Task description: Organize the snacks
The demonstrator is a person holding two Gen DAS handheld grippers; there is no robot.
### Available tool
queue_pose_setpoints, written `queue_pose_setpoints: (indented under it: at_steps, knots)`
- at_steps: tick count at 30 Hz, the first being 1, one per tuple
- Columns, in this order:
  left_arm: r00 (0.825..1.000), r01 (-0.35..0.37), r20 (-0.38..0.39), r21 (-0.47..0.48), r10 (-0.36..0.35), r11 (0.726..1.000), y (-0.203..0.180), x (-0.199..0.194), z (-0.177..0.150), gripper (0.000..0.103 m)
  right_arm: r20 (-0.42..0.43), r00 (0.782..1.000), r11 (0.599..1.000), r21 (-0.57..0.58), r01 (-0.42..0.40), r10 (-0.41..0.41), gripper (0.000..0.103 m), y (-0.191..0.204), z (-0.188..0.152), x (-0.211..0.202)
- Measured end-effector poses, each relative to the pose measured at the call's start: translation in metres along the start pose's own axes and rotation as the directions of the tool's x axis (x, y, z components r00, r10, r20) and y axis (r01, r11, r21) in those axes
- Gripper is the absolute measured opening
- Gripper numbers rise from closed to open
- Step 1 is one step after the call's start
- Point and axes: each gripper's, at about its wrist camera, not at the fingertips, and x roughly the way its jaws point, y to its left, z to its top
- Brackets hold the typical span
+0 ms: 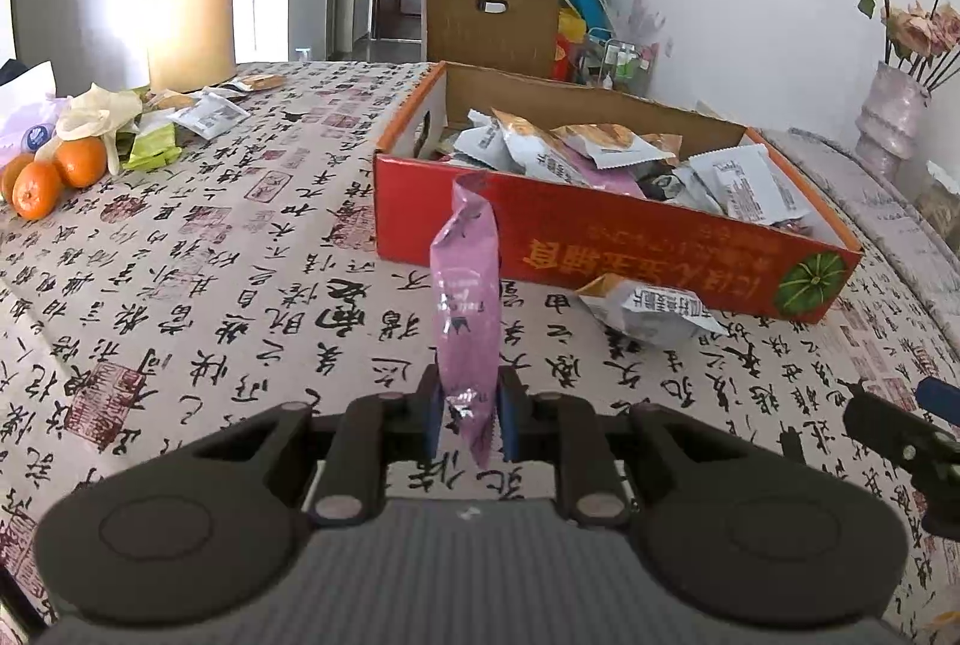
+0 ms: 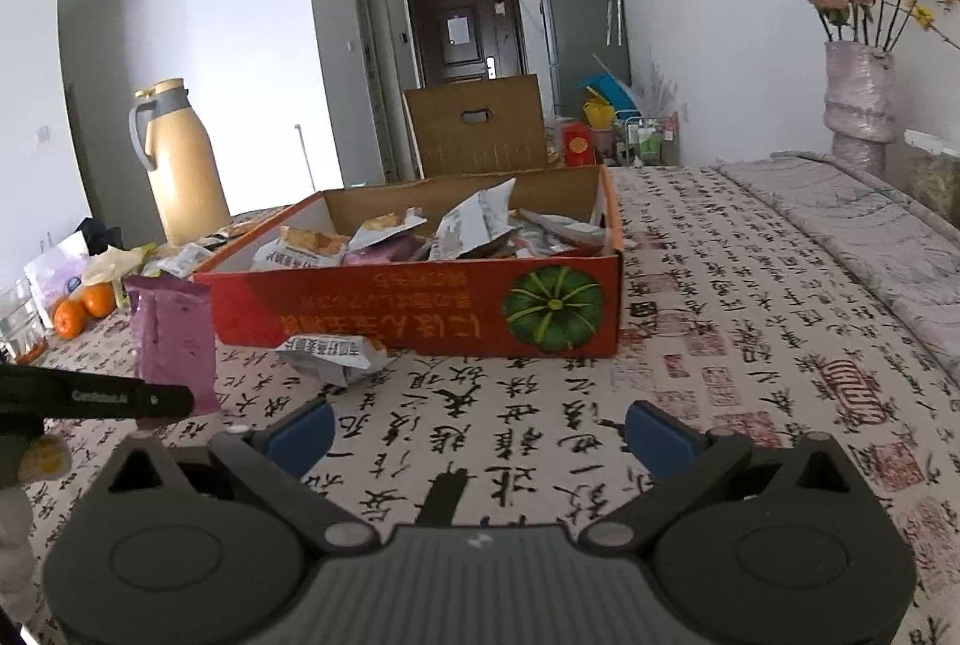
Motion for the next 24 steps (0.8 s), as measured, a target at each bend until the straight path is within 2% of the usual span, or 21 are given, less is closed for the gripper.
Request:
queue_pose_setpoints:
  at_steps: [11,20,22,24]
  knots:
    - [1.0,-0.015,-0.004,-0.034,0.015,0.999,0.019,-0.005,-0.001,0.019,-0.015,1.0,1.0,0.003,-0.004,0.004,0.103,0.007,-0.001,0.004]
    - [1.0,-0.013,-0.009,-0.021,0.012,1.0,0.019,-0.006,-0.001,0.019,-0.007,1.0,1.0,0.011,0.008,-0.008,0.103,0.004,-0.002,-0.003]
    - [1.0,-0.002,-0.012,-0.009,0.002,1.0,0.018,-0.004,0.0,0.02,-0.008,1.0,1.0,0.011,0.014,-0.014,0.103,0.003,-0.001,-0.002]
    - [1.0,0.003,-0.022,-0.008,-0.003,1.0,0.018,0.0,0.003,0.029,-0.009,1.0,1.0,0.008,0.017,-0.017,0.103,0.003,0.0,0.0]
